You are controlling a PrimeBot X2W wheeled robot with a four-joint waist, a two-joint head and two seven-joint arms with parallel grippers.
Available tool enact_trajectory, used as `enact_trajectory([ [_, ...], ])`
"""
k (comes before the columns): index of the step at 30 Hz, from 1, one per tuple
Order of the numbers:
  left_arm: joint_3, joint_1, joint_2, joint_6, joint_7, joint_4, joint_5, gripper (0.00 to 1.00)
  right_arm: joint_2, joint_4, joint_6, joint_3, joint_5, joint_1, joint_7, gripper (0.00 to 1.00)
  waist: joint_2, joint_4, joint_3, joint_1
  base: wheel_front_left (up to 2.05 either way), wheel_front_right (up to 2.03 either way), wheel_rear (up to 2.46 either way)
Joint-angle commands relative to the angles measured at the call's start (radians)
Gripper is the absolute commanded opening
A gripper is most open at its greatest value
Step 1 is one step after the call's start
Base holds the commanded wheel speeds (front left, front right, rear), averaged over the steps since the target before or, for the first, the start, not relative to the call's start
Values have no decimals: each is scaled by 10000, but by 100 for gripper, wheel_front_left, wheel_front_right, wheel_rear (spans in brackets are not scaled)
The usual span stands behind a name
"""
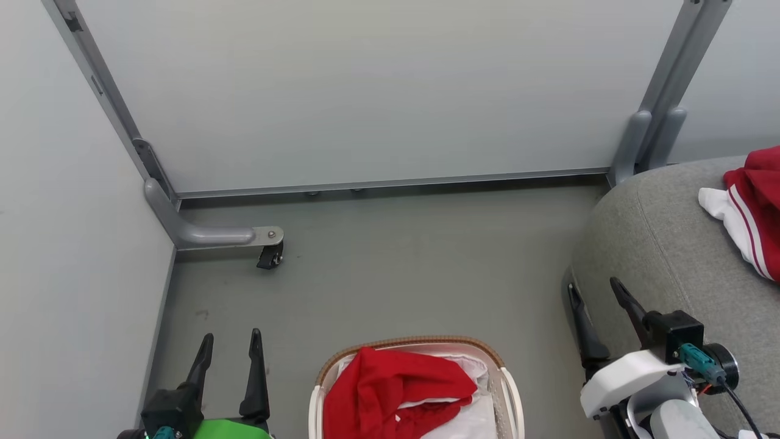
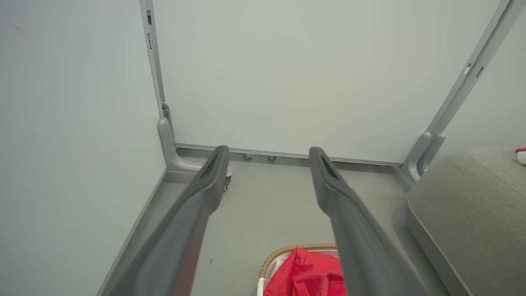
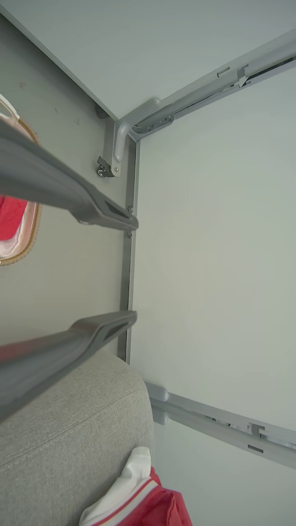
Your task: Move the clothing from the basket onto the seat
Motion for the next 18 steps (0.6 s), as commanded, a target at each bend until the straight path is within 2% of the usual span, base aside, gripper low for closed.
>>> enact_trajectory([
  [1, 25, 180, 11, 79, 6, -8, -98, 100, -44, -83, -14, 8, 58, 198, -47, 100, 0, 13, -38, 1, 0, 0, 0],
  [18, 55, 107, 10, 46, 6, 30, -132, 100, -39, 16, -12, 207, 97, 264, -48, 100, 0, -200, -33, 1, 0, 0, 0],
])
